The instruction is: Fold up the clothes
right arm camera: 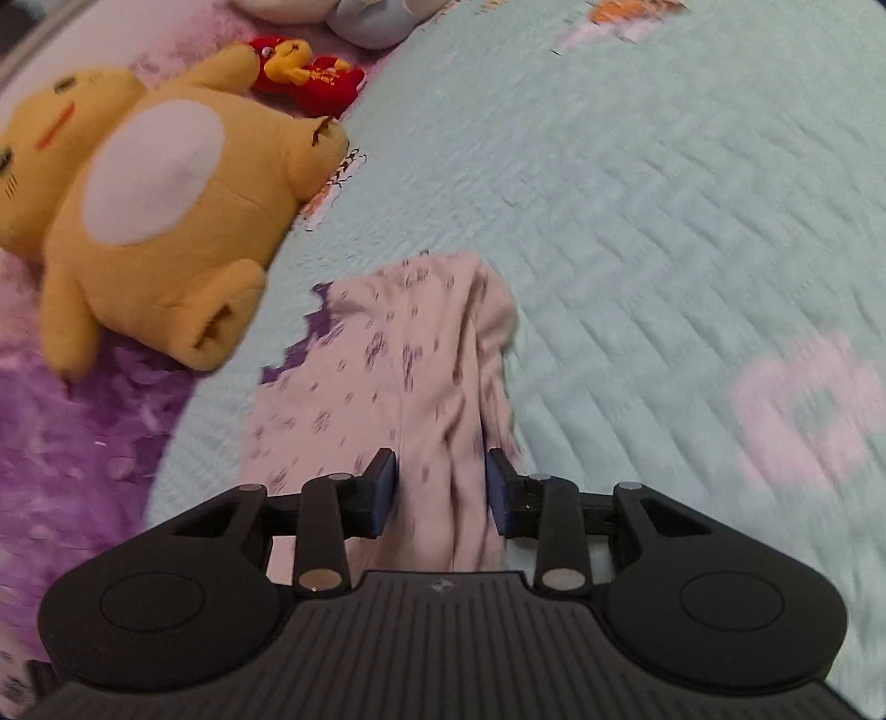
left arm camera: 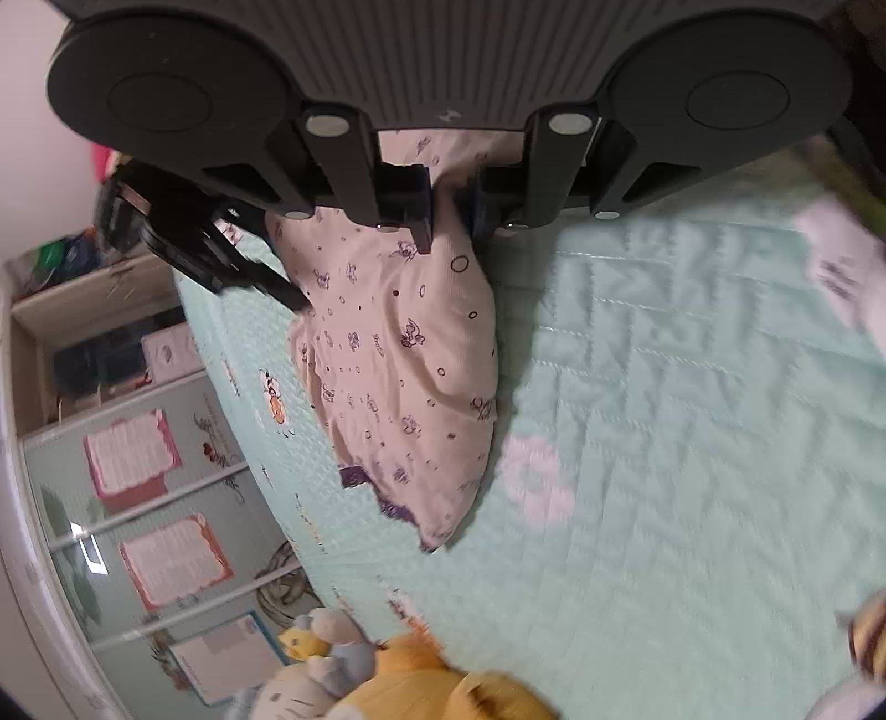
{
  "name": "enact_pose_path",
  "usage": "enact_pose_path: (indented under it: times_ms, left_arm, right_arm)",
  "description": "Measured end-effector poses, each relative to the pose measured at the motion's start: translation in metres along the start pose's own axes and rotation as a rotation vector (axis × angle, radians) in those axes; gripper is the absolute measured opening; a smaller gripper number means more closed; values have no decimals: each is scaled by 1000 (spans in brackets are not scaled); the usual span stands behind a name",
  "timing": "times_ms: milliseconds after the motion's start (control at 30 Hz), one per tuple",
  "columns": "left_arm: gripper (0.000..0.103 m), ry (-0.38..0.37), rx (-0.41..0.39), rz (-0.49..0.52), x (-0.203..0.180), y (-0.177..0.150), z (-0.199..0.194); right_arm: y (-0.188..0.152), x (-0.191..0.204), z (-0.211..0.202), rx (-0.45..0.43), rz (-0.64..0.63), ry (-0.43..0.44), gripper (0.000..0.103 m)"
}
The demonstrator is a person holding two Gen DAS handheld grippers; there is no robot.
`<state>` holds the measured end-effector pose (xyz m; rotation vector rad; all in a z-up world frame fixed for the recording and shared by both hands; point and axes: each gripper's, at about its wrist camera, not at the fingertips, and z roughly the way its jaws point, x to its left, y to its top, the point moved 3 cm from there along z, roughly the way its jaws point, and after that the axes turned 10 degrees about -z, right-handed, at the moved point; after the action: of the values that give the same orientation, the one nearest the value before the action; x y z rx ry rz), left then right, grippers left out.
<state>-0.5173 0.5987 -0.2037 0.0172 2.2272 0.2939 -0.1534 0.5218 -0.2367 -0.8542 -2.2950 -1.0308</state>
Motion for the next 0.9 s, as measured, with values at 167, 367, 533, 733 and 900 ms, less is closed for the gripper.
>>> enact_pose_path:
  times_ms: [167, 367, 533, 733, 900]
  left_arm:
    - [18, 8, -56, 34, -3, 1, -24]
    - [29, -33, -136, 114, -36, 3, -24]
    - [33, -20, -144, 152, -53, 2, -17]
    - [33, 0, -115, 132, -48, -6, -10]
    - [33, -20, -116, 127, -45, -9, -17]
  right_arm:
    - [-32, -1, -56, -27, -54, 25, 41]
    - [-54, 0, -91, -54, -107, 15, 41]
    - [-77, 19, -96, -5, -140, 43, 44]
    - [-109, 34, -71, 56, -202, 46, 4]
    - [-104, 37, -80, -12, -222, -13, 4]
